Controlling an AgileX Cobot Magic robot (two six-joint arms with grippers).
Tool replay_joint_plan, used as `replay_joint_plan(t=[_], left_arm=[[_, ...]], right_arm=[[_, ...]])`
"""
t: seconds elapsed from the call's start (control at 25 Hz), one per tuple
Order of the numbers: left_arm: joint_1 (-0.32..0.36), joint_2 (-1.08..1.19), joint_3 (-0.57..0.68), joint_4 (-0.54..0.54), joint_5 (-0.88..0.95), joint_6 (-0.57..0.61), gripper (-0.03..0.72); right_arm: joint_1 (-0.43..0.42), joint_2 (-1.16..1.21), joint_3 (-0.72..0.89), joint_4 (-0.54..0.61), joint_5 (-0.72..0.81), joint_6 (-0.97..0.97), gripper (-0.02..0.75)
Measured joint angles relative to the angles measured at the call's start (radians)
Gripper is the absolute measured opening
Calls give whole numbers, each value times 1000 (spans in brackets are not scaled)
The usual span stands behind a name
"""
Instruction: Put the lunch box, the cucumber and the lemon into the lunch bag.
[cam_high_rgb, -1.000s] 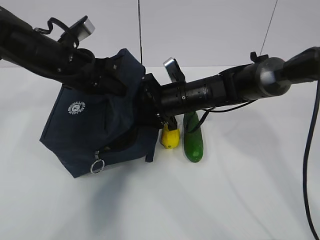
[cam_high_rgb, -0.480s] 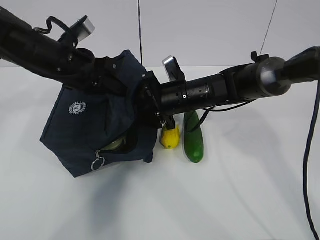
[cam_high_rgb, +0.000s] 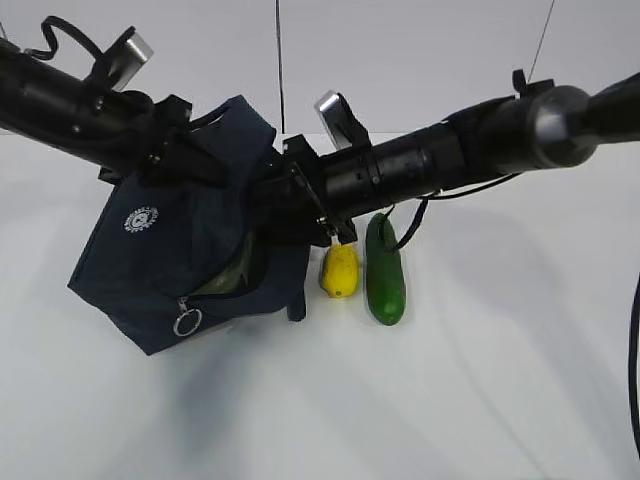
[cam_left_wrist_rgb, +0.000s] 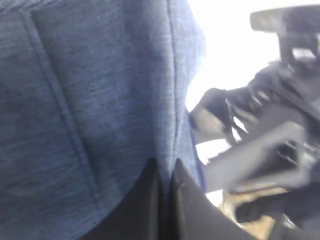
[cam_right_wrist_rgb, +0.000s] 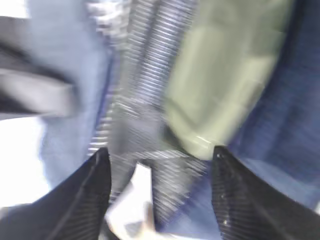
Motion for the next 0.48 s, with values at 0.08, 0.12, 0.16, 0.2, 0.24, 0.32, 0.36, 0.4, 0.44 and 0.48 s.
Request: replay_joint_plan(t=[0.08,0.12,0.16,0.2,0.24,0.32,0.36,0.4,0.44,0.48], left_arm=[[20,0,0,-5,28,0,-6],[30,0,0,-7,39,0,-6],[36,0,0,-8,50,0,-6],[40,0,0,-11,62,0,-6],[43,0,0,-13,73,0,-6],[49,0,0,-22,98,0,-6],[50,0,0,-23,108,0,-6],[53,0,0,-24,114,0,-6],[53,0,0,-24,118,0,-6],[56,2,0,-26,122,0,-6]], right_arm=[[2,-27,-22,-75,-4,32,470],[2,-35,-33,-102,-4,50,470],[2,-44,-41,-129,-5,70,470],[2,-48,-53,-160,-5,85,470],[2,-52,-65,-196,-6,108,470],[2,-59,-89,-273,-6,163,470],[2,-65,-101,-317,-7,185,470],[2,-73,-112,-355,-7,213,470],[2,-84,-122,-400,-9,241,470],[2,-97,-133,-449,-9,269,470]])
